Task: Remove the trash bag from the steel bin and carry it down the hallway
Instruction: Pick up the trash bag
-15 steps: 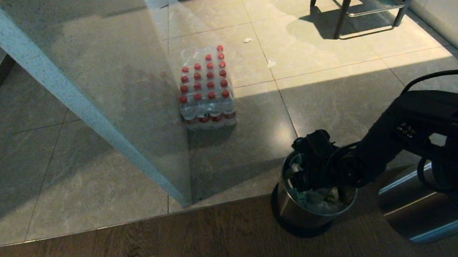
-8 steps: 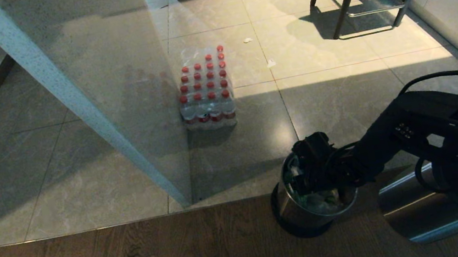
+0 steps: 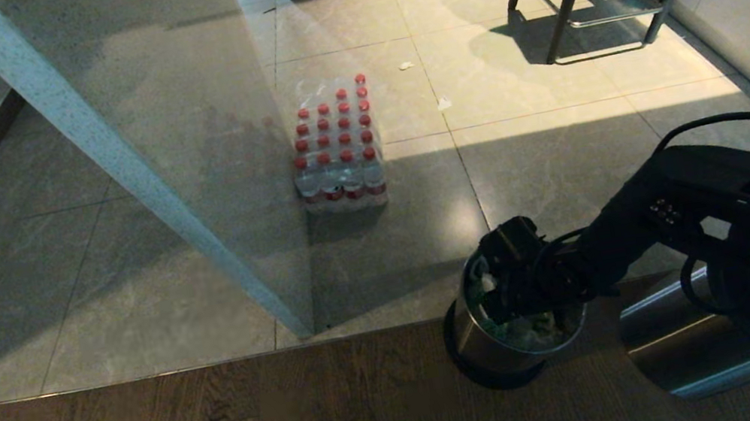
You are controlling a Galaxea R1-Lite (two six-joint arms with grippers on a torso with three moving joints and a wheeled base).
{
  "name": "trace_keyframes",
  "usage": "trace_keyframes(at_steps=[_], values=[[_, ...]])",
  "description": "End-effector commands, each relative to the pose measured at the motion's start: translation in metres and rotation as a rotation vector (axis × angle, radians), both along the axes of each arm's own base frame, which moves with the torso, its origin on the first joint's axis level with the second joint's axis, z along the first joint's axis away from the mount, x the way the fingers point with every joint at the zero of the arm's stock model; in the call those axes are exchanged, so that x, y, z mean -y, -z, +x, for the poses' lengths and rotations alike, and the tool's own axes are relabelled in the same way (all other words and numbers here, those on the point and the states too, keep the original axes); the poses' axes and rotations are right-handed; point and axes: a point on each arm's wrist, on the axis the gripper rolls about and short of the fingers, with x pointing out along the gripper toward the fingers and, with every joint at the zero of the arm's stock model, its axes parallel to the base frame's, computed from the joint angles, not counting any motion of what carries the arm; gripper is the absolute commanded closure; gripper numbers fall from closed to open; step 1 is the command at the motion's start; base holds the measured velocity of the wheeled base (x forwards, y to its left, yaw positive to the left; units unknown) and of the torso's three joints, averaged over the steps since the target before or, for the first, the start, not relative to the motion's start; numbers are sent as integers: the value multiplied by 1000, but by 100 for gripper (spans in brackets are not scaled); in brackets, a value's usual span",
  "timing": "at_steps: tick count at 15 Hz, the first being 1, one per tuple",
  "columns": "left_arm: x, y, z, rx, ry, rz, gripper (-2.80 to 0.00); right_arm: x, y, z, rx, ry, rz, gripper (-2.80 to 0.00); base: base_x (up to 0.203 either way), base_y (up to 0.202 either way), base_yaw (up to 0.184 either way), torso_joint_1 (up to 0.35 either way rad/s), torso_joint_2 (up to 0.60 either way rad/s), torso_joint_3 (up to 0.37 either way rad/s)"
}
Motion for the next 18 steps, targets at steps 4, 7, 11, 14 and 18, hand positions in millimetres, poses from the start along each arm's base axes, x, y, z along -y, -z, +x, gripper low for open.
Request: trace_keyframes(at_steps=[4,7,11,14,18], values=[[0,0,0,-1,-1,0,0,-1,0,1,2,3,0,0,0,0,0,0,0,0],[0,0,0,-1,1,0,0,-2,-1,0,7,7,5,0,0,0,0,0,0,0],[0,0,0,-1,1,0,0,-1,-15,-1,31,28,35,0,0,0,0,0,0,0],[0,0,0,-1,-1,0,0,3,-52,-9,91,27,62,0,0,0,0,0,0,0],[0,0,0,-1,1,0,0,18,-122,-40,135,27,80,0,0,0,0,0,0,0]])
